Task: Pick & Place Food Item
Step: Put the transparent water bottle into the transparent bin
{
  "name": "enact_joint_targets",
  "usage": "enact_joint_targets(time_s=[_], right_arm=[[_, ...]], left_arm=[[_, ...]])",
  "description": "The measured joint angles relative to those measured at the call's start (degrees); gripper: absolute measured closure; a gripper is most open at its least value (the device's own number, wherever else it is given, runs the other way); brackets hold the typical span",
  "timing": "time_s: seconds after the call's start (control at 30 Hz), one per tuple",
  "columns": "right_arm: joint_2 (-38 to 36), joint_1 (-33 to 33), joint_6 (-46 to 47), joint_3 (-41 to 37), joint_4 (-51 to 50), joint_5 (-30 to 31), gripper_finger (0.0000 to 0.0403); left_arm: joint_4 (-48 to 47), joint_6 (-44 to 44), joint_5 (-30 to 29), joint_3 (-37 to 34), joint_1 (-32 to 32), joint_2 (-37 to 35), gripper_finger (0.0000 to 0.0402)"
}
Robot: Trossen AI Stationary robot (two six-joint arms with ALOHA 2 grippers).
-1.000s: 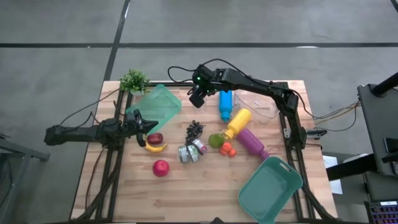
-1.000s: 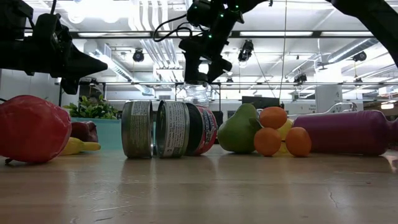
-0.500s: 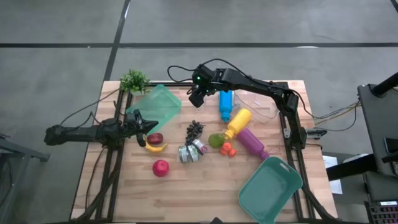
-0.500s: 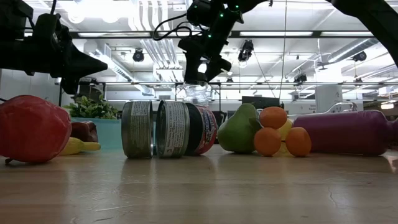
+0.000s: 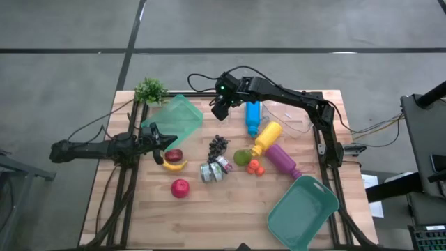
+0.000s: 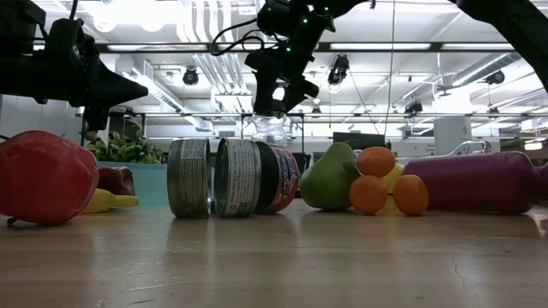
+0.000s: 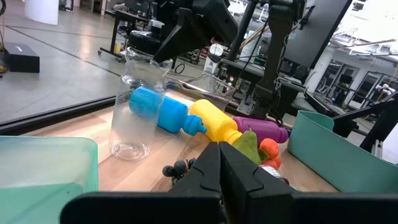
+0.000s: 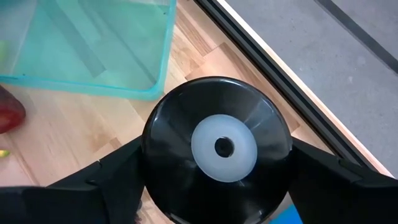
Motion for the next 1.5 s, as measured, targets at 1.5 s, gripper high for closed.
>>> enact_joint_targets(time_s=[1.5], right_arm=[[-6.89, 0.22, -1.16, 0.63, -0.8, 4.37, 0.0095]], left_arm=[[0.02, 0.0, 0.0, 0.0, 0.0, 0.0, 0.04]])
